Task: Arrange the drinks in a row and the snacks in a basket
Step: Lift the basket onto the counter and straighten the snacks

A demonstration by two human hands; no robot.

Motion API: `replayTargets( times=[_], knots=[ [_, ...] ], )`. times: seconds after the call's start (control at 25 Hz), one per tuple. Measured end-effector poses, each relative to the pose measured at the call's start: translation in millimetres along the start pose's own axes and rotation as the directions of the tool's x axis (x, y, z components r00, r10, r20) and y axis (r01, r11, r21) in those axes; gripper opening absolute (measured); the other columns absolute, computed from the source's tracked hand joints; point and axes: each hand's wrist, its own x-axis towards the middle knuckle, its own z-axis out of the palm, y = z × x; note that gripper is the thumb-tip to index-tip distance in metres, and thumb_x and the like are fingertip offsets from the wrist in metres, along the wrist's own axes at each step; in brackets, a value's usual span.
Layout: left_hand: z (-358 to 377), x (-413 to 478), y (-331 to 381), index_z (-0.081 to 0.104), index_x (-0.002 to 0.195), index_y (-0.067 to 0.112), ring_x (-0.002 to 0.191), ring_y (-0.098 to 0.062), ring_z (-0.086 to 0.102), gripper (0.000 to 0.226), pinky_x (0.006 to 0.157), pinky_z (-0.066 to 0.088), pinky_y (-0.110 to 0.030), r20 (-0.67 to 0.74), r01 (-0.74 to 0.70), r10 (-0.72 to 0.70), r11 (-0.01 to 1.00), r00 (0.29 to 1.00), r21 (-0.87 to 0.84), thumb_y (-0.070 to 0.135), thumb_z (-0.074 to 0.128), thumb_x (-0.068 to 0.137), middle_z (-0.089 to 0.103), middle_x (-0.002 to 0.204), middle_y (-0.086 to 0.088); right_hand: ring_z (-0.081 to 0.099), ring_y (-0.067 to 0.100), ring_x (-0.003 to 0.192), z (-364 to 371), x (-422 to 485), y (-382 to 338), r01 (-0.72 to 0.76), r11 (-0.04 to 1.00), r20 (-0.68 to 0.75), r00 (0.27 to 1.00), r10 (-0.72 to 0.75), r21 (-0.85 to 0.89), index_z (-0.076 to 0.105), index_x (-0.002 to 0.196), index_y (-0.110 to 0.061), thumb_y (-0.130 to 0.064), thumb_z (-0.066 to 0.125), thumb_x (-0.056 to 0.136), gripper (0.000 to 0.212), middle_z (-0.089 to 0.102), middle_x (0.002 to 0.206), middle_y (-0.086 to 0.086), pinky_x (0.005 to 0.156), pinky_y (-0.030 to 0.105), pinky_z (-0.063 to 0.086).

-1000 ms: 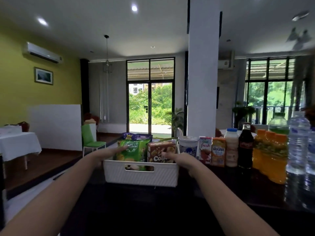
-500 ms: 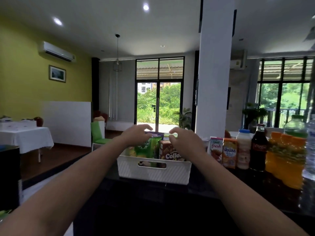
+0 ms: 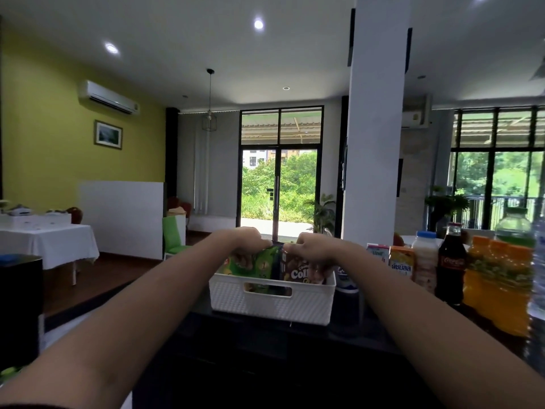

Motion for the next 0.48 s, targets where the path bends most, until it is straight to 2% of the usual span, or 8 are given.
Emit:
replayTargets(
  times=[0.08, 0.16, 0.2, 0.28, 0.4, 0.48],
  knots=[
    [5, -3, 0, 0.060, 0.104, 0.007, 0.056, -0.016, 0.068, 0.049, 0.044, 0.051, -0.023, -0.001, 0.012, -0.012, 0.999, 1.000, 0.051, 0.051, 0.039, 0.096, 0.069, 0.086, -0.011, 0.064, 0.028, 0.063, 4, 4, -3, -0.045, 0.999, 0.014, 0.999, 0.045, -0.004, 0.048, 0.122, 0.000, -0.055, 0.042, 0.096, 0.061, 0.070, 0.101, 0.025, 0.070, 0.042, 0.057],
    [13, -5, 0, 0.059, 0.114, 0.009, 0.077, -0.022, 0.070, 0.044, 0.055, 0.055, -0.028, 0.049, -0.005, 0.000, 0.993, 0.999, 0.119, 0.046, 0.040, 0.097, 0.066, 0.100, -0.012, 0.064, 0.032, 0.070, 6, 8, -3, -0.086, 0.996, 0.045, 0.995, 0.085, 0.005, 0.048, 0.123, 0.001, -0.059, 0.040, 0.095, 0.067, 0.071, 0.099, 0.025, 0.077, 0.044, 0.056],
    [17, -4, -1, 0.056, 0.120, 0.012, 0.085, -0.023, 0.067, 0.041, 0.063, 0.055, -0.030, 0.075, -0.035, 0.023, 0.986, 0.997, 0.160, 0.043, 0.042, 0.097, 0.063, 0.106, -0.011, 0.065, 0.030, 0.068, 6, 8, -4, -0.088, 0.996, 0.046, 0.995, 0.088, 0.014, 0.047, 0.124, 0.002, -0.060, 0.038, 0.095, 0.069, 0.071, 0.093, 0.022, 0.072, 0.041, 0.057],
    [23, -4, -5, 0.052, 0.127, 0.015, 0.087, -0.021, 0.062, 0.041, 0.070, 0.053, -0.032, 0.055, -0.094, 0.085, 0.974, 0.995, 0.205, 0.040, 0.044, 0.096, 0.059, 0.110, -0.008, 0.065, 0.023, 0.057, 3, 9, -4, -0.075, 0.997, 0.036, 0.997, 0.073, 0.033, 0.044, 0.125, 0.000, -0.059, 0.037, 0.096, 0.066, 0.070, 0.084, 0.018, 0.057, 0.033, 0.055],
    [18, -5, -8, 0.052, 0.117, 0.011, 0.080, -0.020, 0.066, 0.042, 0.058, 0.053, -0.028, -0.015, -0.101, 0.103, 0.993, 0.995, 0.059, 0.045, 0.040, 0.095, 0.062, 0.100, -0.008, 0.065, 0.020, 0.054, -4, 8, 2, -0.054, 0.996, 0.051, 0.997, 0.050, 0.077, 0.040, 0.120, -0.007, -0.056, 0.039, 0.097, 0.054, 0.068, 0.094, 0.017, 0.051, 0.031, 0.054],
    [10, -9, -5, 0.056, 0.109, 0.010, 0.078, -0.023, 0.068, 0.061, 0.057, 0.054, -0.029, -0.007, -0.073, 0.073, 0.996, 0.997, -0.053, 0.064, 0.032, 0.091, 0.065, 0.097, -0.012, 0.067, 0.021, 0.056, -9, 6, 6, -0.041, 0.997, 0.045, 0.998, 0.038, 0.064, 0.042, 0.120, -0.007, -0.058, 0.043, 0.095, 0.057, 0.069, 0.096, 0.016, 0.055, 0.033, 0.057]
  ],
)
